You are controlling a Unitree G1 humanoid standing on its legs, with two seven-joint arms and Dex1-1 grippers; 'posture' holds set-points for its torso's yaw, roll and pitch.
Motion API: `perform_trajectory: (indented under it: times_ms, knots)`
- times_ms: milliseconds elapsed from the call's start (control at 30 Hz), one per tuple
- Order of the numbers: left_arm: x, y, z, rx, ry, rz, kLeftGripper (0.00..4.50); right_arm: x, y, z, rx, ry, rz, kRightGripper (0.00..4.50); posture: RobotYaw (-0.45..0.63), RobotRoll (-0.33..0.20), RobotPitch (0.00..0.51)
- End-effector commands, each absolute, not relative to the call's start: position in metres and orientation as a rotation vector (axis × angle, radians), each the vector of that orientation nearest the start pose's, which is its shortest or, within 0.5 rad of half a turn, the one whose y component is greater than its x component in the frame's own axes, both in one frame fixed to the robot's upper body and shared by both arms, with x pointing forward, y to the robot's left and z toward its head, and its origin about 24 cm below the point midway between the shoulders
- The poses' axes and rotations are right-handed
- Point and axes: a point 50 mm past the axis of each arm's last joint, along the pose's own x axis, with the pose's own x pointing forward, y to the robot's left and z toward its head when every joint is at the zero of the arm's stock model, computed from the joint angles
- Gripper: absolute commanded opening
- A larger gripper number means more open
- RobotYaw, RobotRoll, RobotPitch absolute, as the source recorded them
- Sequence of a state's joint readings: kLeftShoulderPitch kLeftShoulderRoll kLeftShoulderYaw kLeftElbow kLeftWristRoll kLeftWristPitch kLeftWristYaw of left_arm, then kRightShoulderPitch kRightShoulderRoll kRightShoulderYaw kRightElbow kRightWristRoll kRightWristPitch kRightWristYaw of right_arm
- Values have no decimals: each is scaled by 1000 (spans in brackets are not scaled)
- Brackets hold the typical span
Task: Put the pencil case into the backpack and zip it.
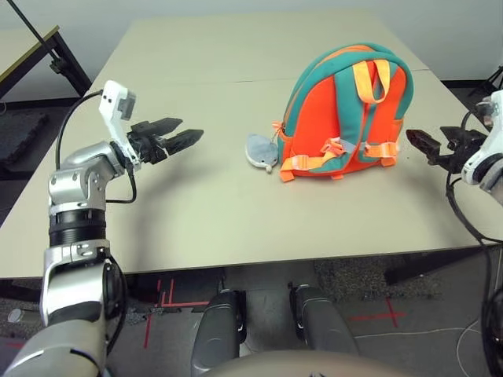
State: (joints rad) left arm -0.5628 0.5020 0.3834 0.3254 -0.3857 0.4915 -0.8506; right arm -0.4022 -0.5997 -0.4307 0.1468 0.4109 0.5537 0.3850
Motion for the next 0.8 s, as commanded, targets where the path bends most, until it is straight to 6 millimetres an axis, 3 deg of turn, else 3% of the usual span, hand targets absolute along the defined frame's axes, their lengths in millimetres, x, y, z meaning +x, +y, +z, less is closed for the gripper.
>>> perform_trajectory:
  times_ms: [33,267,800]
  knots:
    - [320,275,148,-180,-58,-422,4500,297,-325,145,71,18,-67,4462,-143,0,147]
    - [313,295,126,-206,-130,-211,4500,298,-333,126,87,-32,-170,4462,-132,0,150]
    - [306,319,109,-178,-157,-10,4500,306,-337,106,69,-59,-204,4462,-107,0,168]
